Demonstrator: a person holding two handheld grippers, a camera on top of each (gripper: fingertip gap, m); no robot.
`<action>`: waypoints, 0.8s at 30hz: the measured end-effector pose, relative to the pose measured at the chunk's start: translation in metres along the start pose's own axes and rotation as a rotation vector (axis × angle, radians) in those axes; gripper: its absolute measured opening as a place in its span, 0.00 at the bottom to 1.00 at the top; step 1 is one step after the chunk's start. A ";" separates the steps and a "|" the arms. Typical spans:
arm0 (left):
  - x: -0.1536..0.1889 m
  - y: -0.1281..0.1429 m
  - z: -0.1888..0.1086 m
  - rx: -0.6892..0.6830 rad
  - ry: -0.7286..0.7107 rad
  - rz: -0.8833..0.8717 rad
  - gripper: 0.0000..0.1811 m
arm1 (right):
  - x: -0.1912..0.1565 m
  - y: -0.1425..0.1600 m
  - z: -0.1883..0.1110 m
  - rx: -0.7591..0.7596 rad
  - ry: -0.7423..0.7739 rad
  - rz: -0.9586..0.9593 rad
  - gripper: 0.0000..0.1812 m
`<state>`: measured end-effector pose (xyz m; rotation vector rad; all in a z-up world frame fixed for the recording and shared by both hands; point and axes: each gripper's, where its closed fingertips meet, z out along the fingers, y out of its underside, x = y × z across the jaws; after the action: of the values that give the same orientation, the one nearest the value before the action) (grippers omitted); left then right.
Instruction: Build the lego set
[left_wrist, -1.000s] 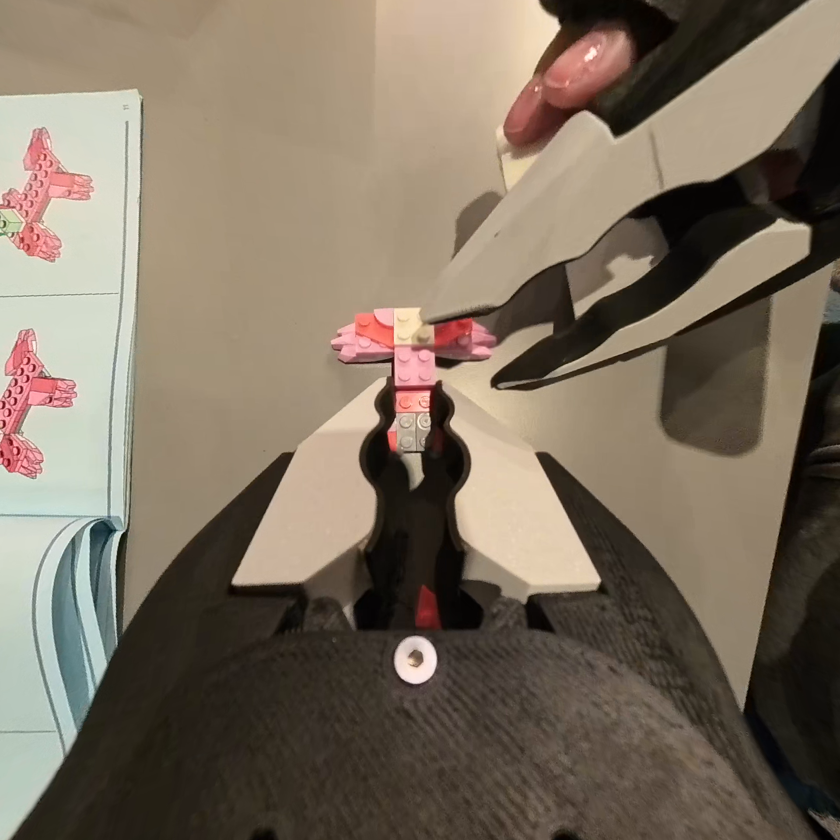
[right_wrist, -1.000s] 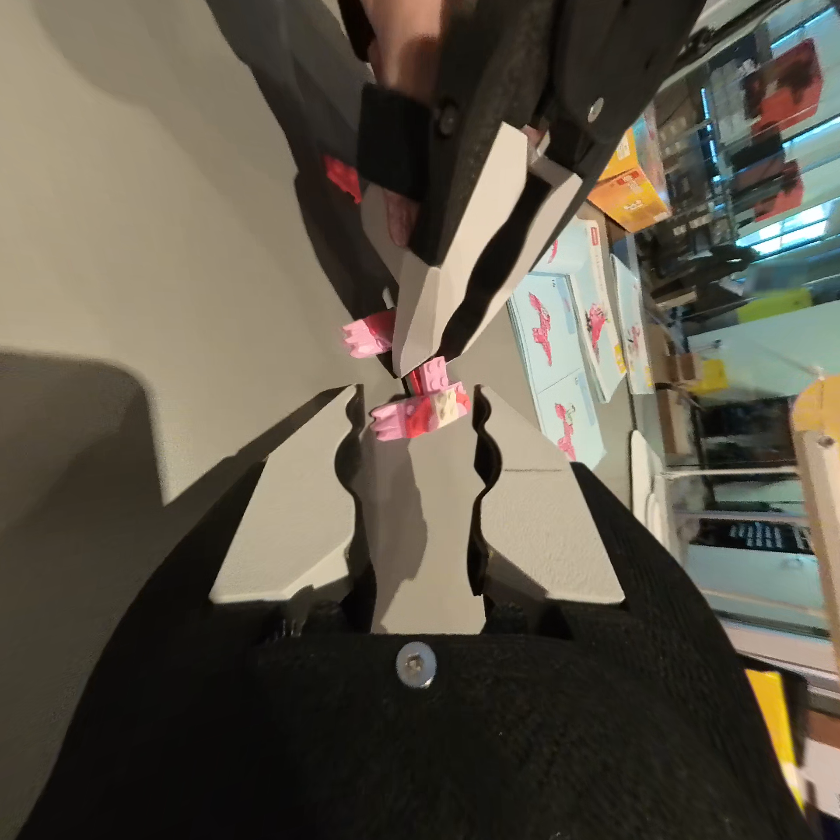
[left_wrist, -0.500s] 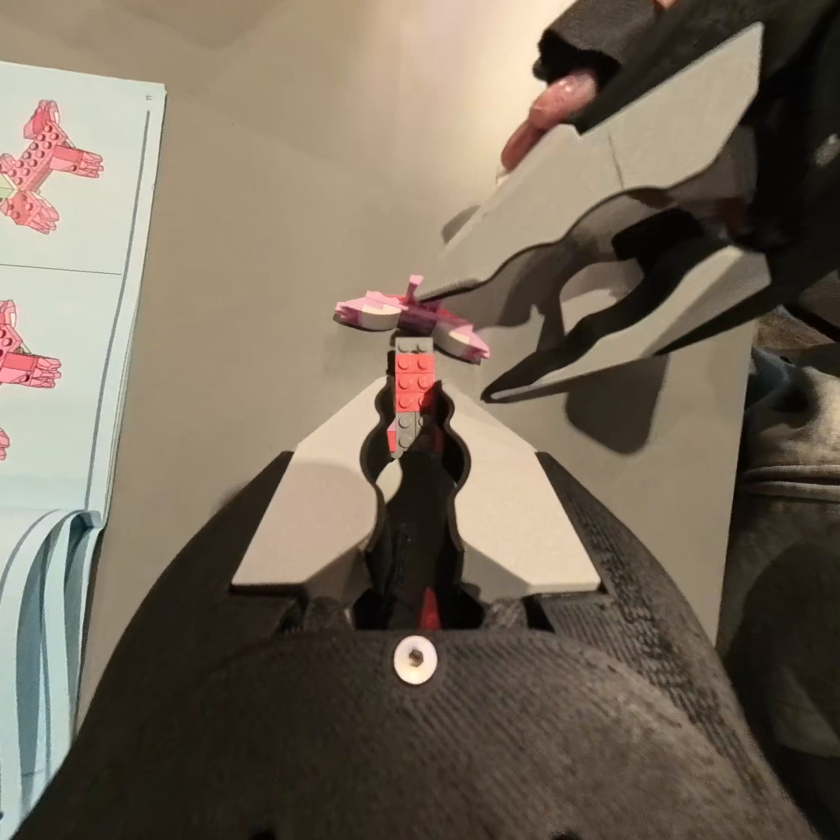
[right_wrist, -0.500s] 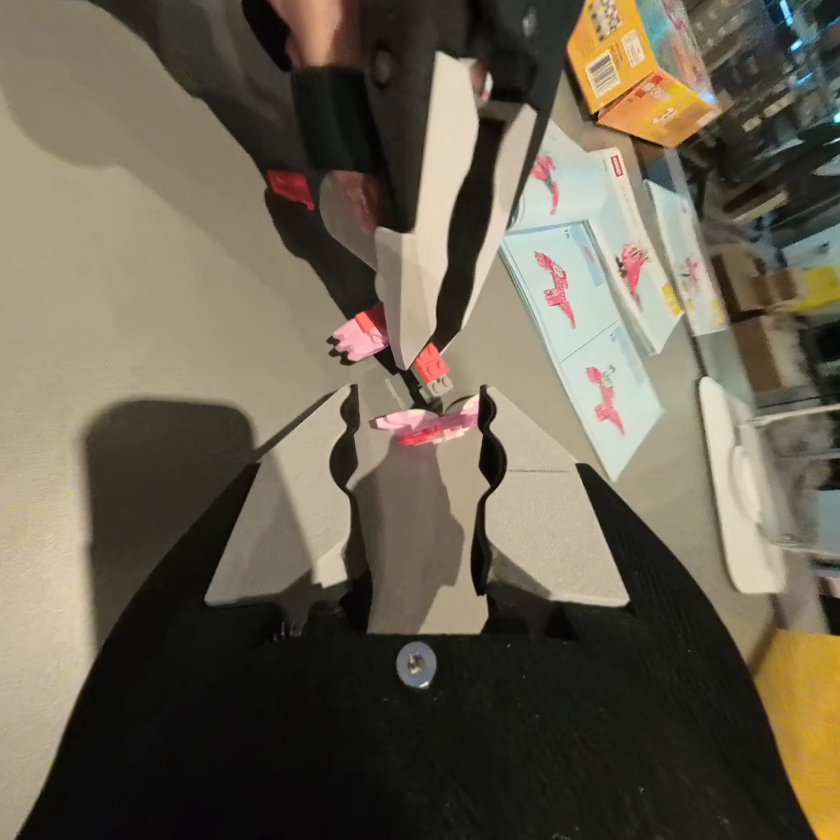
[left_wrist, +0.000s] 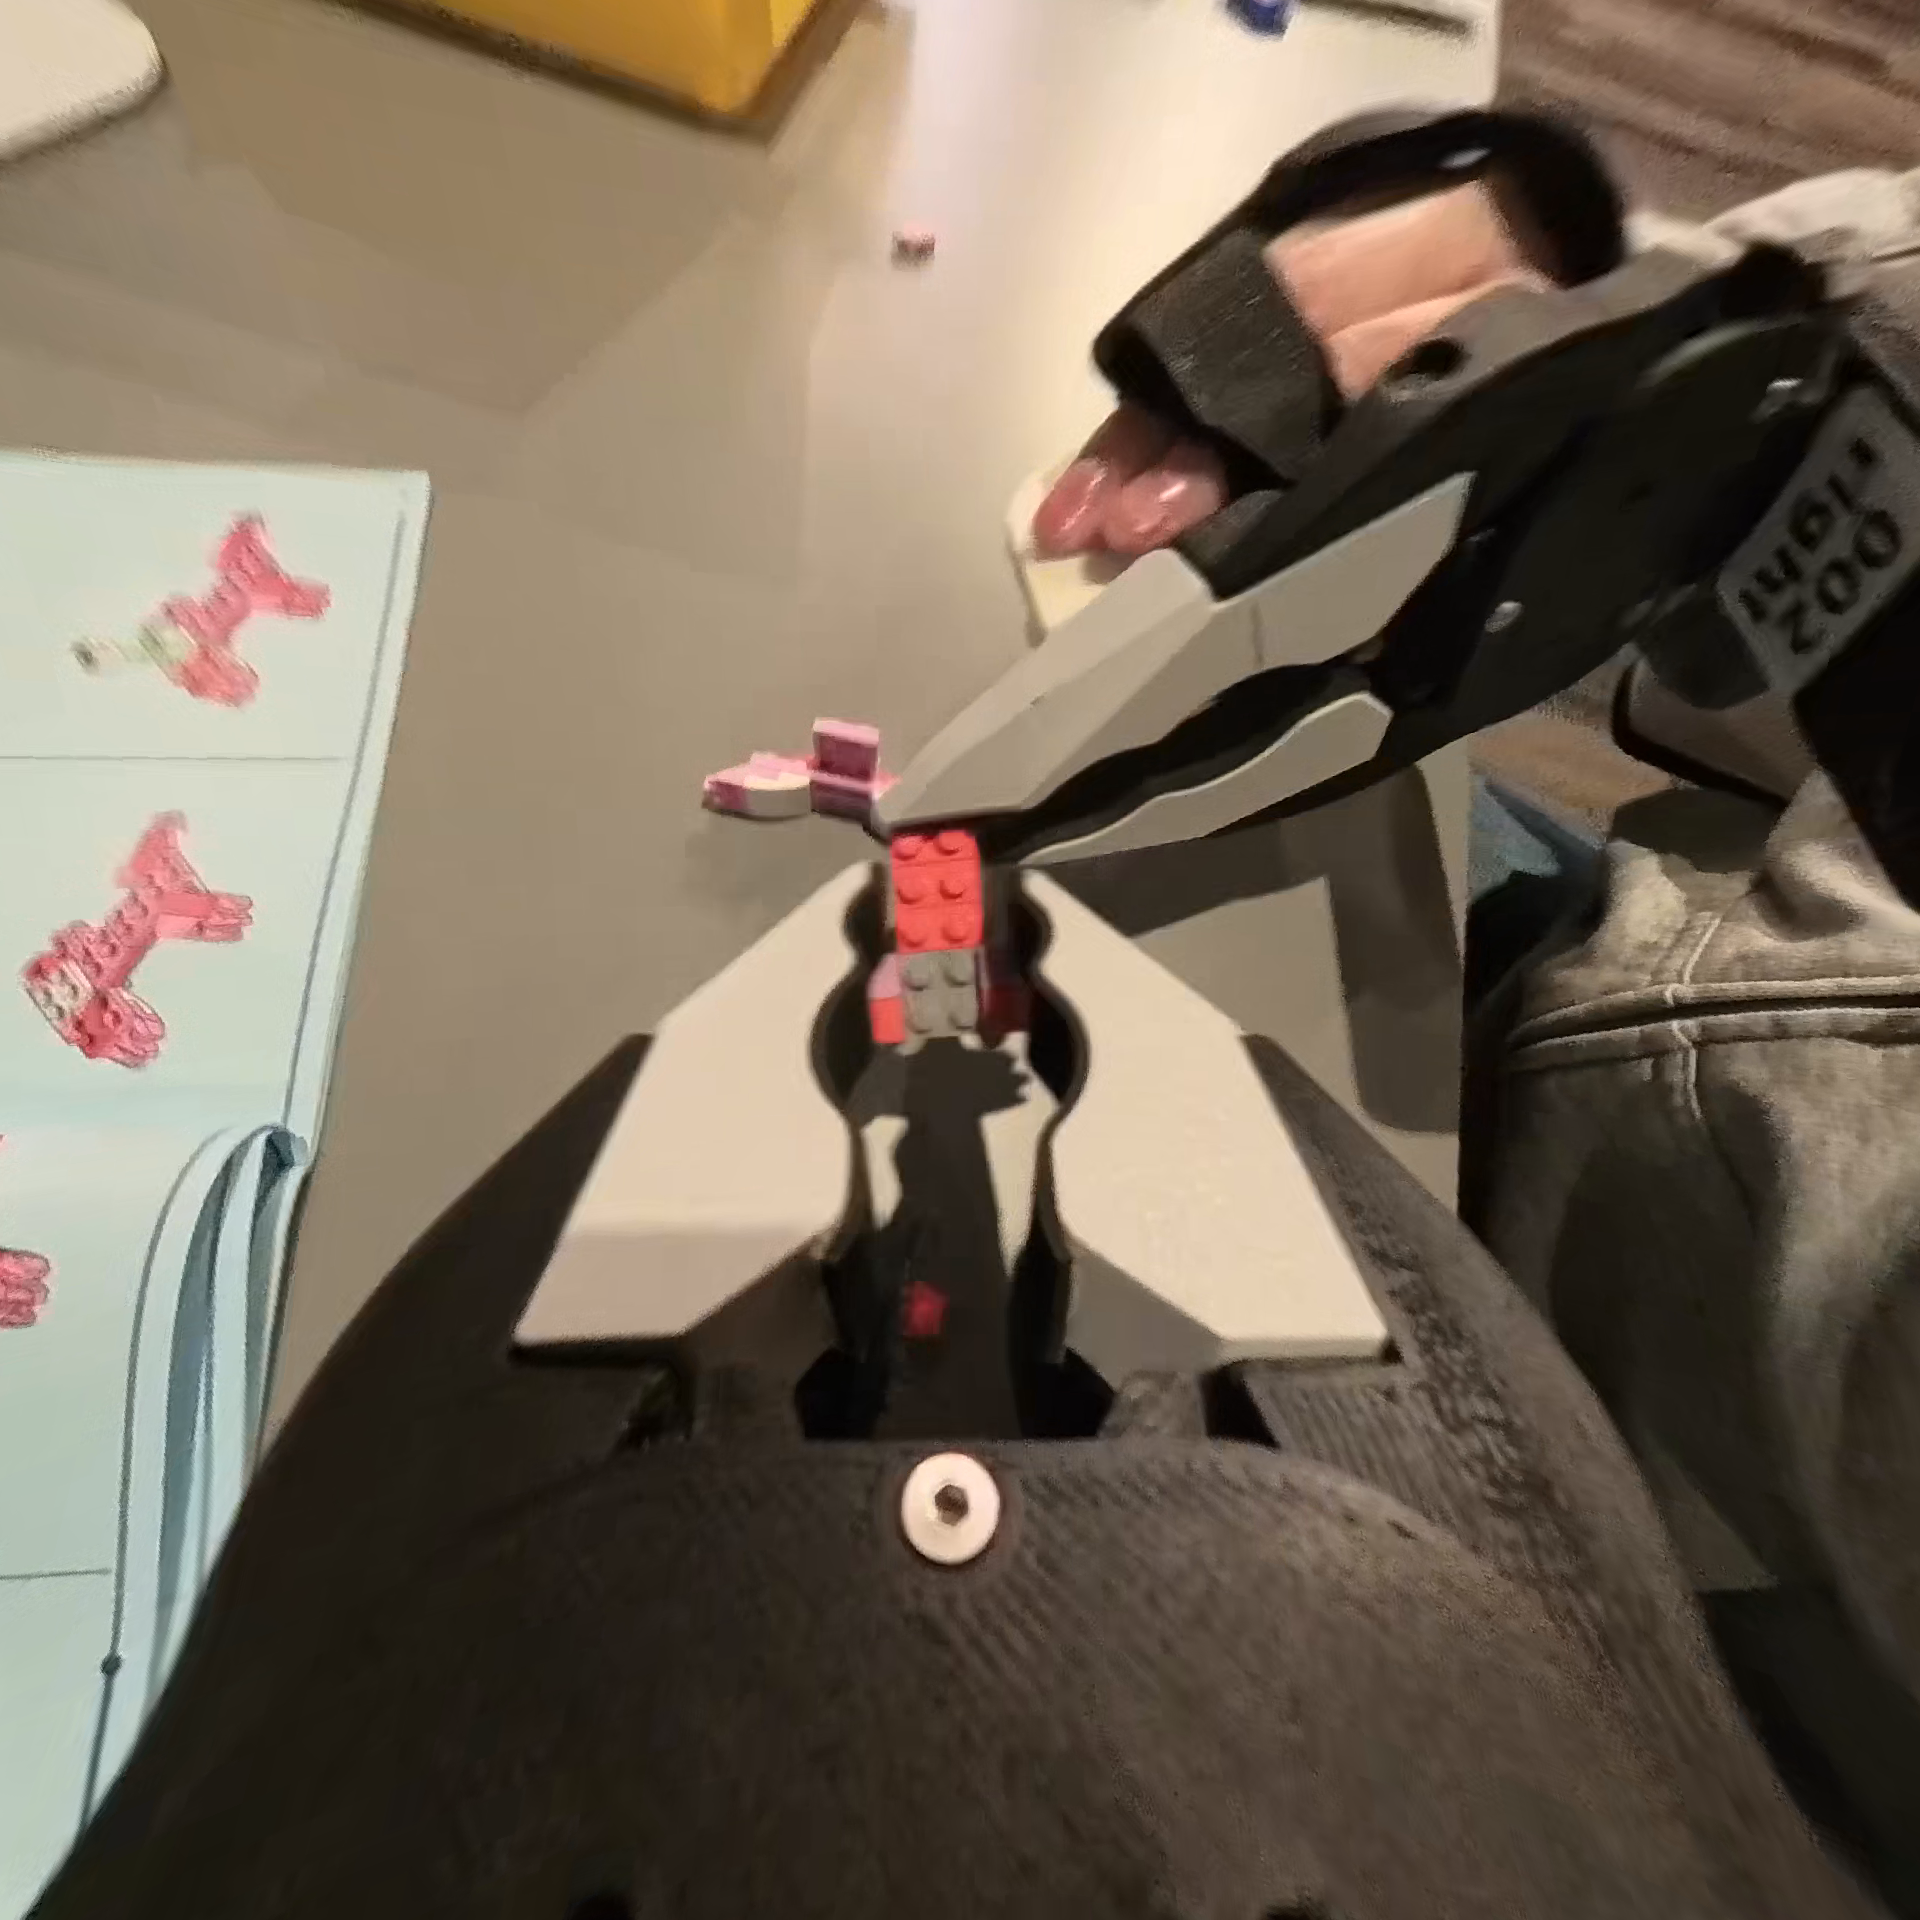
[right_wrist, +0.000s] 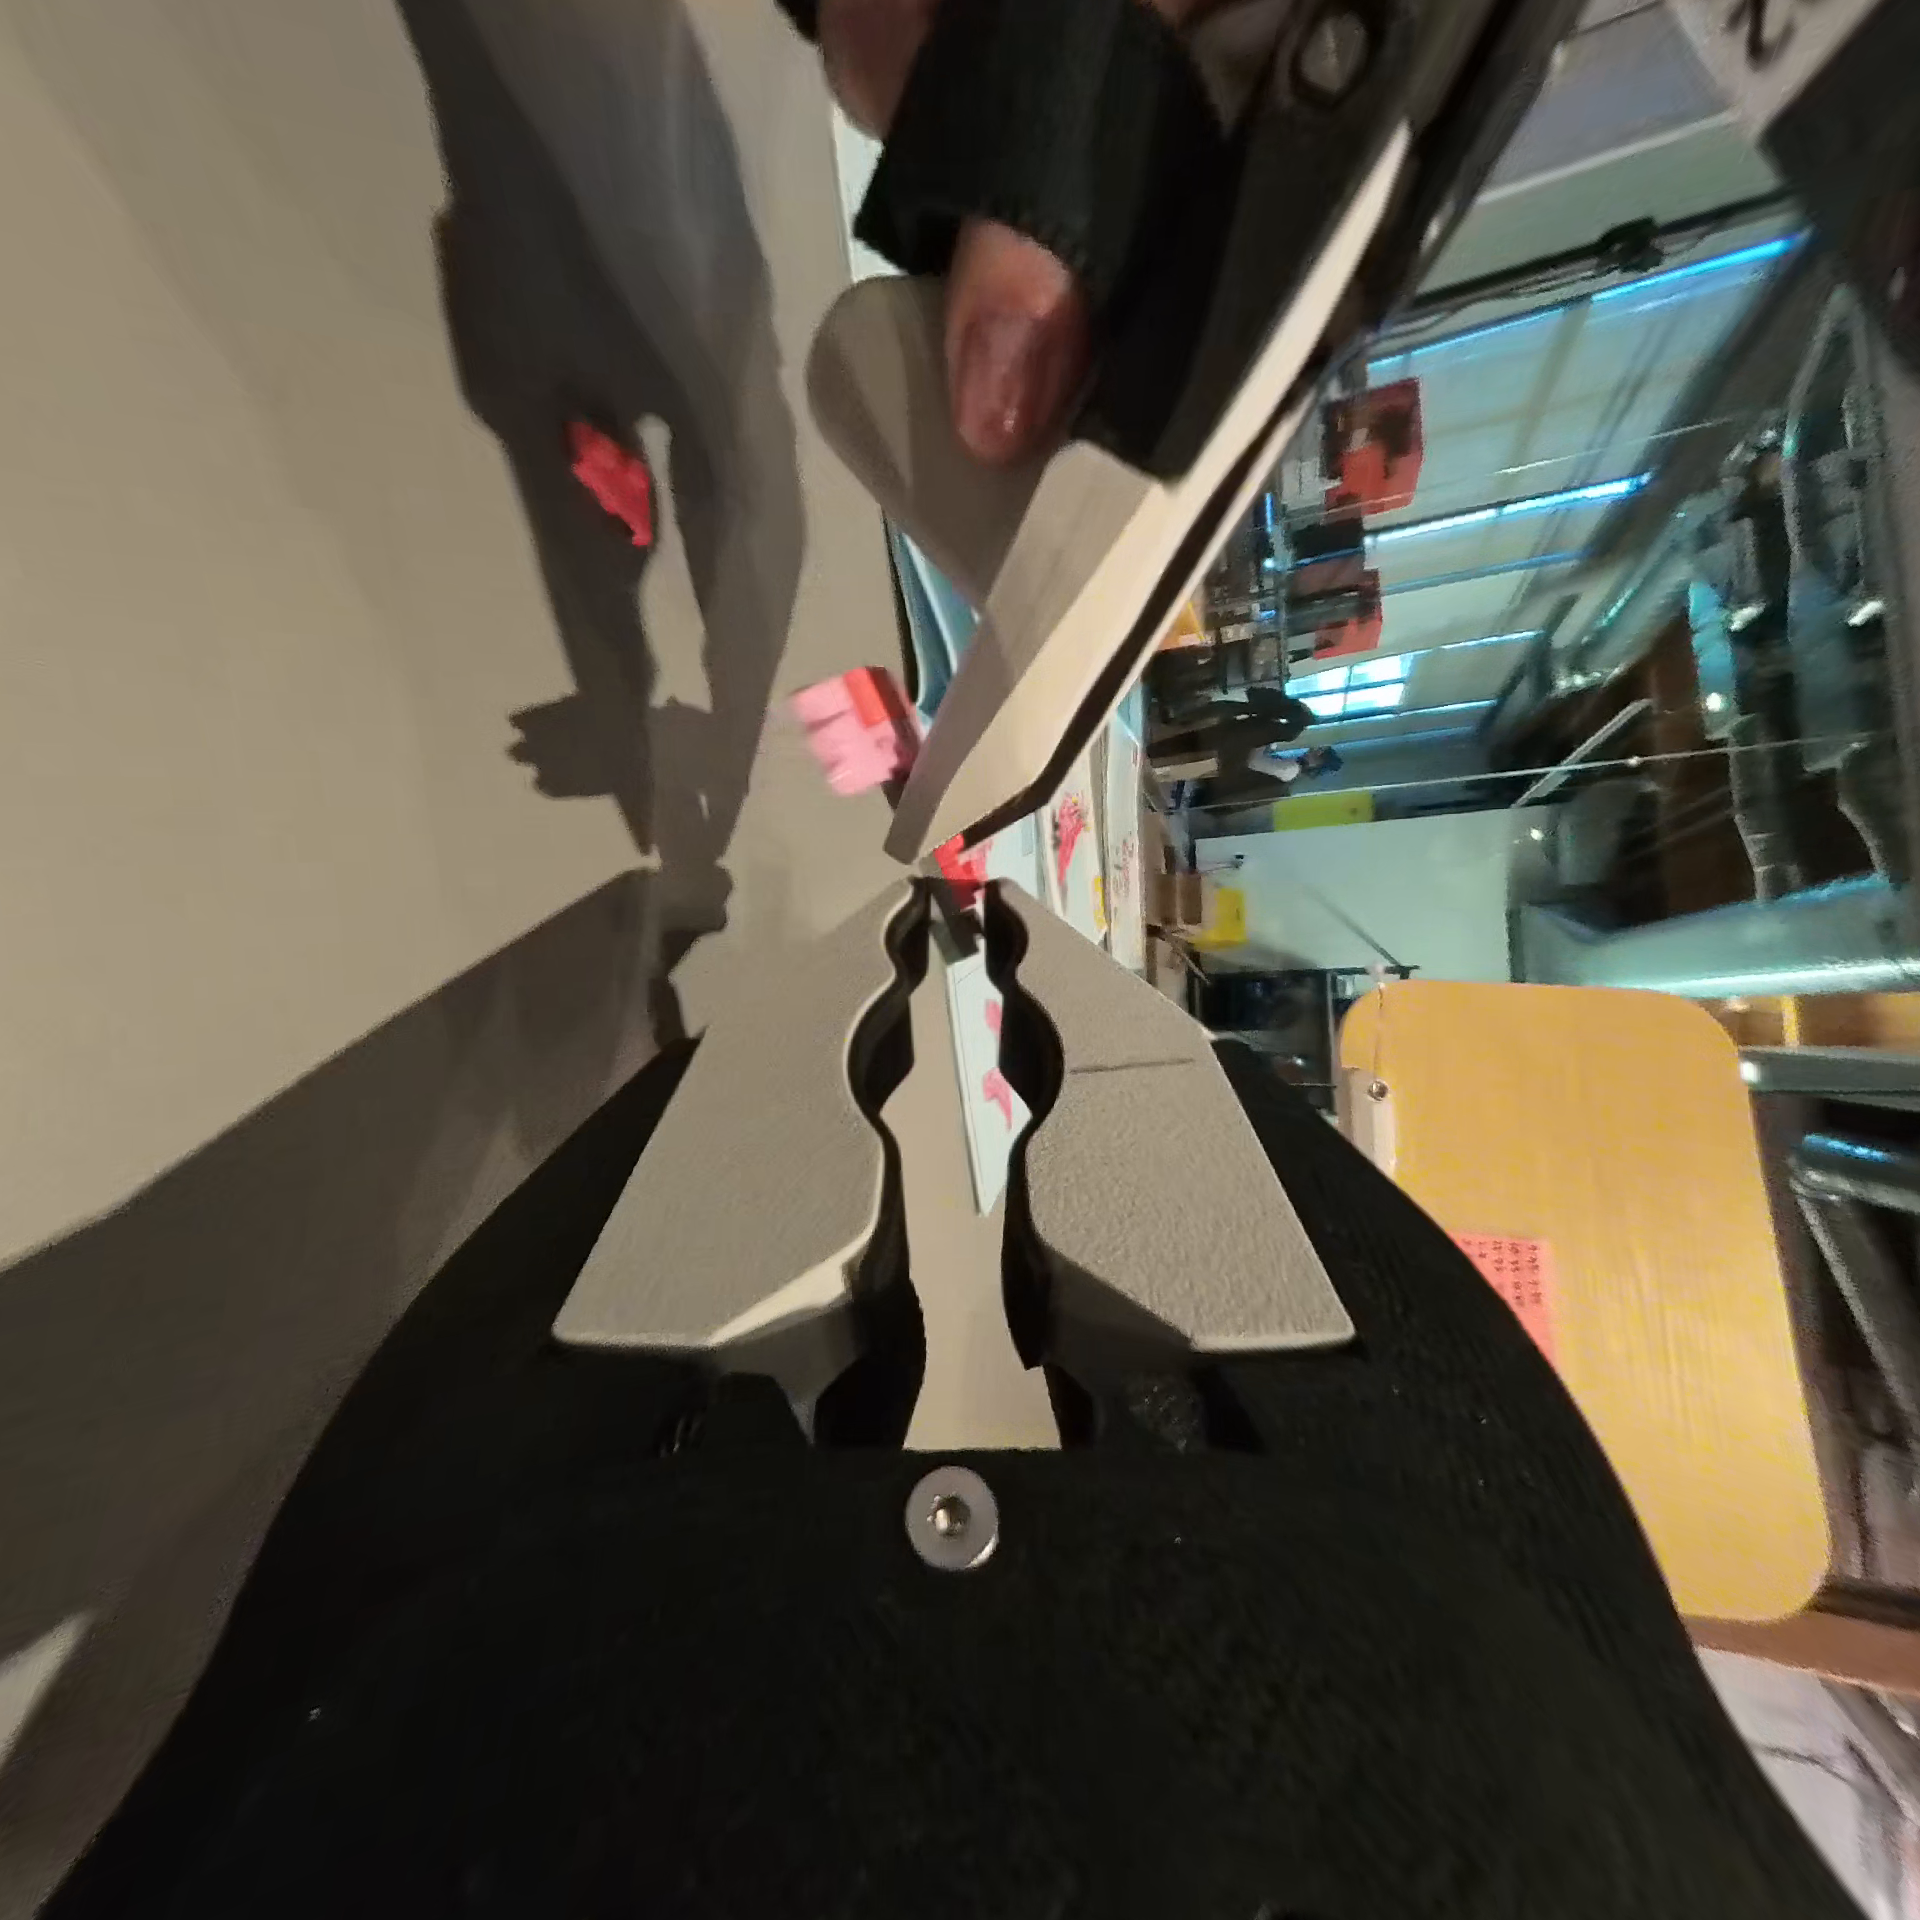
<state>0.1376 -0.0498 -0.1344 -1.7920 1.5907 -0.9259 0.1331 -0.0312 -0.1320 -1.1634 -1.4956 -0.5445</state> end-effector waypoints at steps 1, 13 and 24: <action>0.005 -0.006 -0.004 0.049 0.001 0.037 0.25 | 0.002 0.000 0.000 0.005 0.002 0.027 0.04; 0.014 0.012 0.000 0.022 -0.490 1.018 0.18 | -0.008 -0.001 -0.010 0.141 -0.145 0.384 0.04; 0.002 0.009 0.000 0.014 -0.550 1.104 0.07 | -0.011 0.014 -0.014 0.100 -0.166 0.755 0.20</action>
<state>0.1320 -0.0526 -0.1415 -0.7650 1.7767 0.0770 0.1512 -0.0413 -0.1420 -1.5960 -1.0801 0.1421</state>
